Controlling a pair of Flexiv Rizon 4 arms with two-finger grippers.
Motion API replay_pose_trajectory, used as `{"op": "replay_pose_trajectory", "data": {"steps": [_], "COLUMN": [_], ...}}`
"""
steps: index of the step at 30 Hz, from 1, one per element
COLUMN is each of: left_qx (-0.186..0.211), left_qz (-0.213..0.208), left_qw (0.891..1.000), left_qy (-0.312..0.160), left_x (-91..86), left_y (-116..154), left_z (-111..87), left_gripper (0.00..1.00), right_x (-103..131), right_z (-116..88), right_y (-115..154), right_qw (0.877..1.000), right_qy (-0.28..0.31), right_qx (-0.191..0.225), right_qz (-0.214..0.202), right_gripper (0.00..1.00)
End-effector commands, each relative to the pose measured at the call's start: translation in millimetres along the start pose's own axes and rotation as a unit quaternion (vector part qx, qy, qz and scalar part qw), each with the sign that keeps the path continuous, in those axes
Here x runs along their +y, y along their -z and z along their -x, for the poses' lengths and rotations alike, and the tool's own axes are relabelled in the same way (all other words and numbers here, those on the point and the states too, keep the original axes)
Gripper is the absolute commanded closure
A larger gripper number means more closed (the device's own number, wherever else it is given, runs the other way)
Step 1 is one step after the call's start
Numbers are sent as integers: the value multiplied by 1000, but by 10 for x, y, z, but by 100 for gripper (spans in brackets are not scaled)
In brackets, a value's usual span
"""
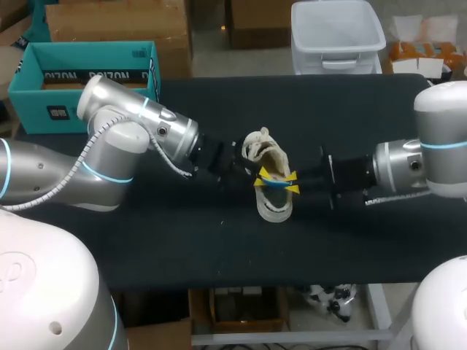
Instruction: Open the shoe tongue, take the insole out of the shoe, put the insole back into the shoe, and pack the shoe into the shoebox
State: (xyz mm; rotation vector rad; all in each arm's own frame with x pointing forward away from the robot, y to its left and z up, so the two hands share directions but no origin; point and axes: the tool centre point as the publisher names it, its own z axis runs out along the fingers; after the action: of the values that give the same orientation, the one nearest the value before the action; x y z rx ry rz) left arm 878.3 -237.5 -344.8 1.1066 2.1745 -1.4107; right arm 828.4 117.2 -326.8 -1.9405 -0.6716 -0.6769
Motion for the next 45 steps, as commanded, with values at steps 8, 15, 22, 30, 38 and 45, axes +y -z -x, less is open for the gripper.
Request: {"op": "replay_pose_trajectory", "data": {"steps": [8,15,22,30,38,45], "left_qx": [-4,-10,-15,4,6,10], "left_qz": [-1,-16,-15,13,18,0], "left_qw": [1000,999,999,1000,1000,1000], "left_qy": [-6,-26,-34,-8,12,7], "left_x": [-78,-249,-267,-12,114,-3], "left_y": [35,95,78,-38,-43,40], "left_z": [-9,-7,34,14,7,-26], "left_gripper": [100,69,100,100,100,0], "right_x": [84,131,163,341,446,330], "right_z": [-38,-61,-74,-94,-132,-61], "right_y": [-100,-123,-143,-279,-379,-328], "right_qw": [1000,1000,1000,999,999,998], "right_qy": [1,0,-2,-12,-15,-15], "right_qx": [-5,-11,-15,-35,-45,-52], "right_qz": [-9,-6,-3,-2,-6,8], "right_gripper": [100,100,100,100,100,100]}}
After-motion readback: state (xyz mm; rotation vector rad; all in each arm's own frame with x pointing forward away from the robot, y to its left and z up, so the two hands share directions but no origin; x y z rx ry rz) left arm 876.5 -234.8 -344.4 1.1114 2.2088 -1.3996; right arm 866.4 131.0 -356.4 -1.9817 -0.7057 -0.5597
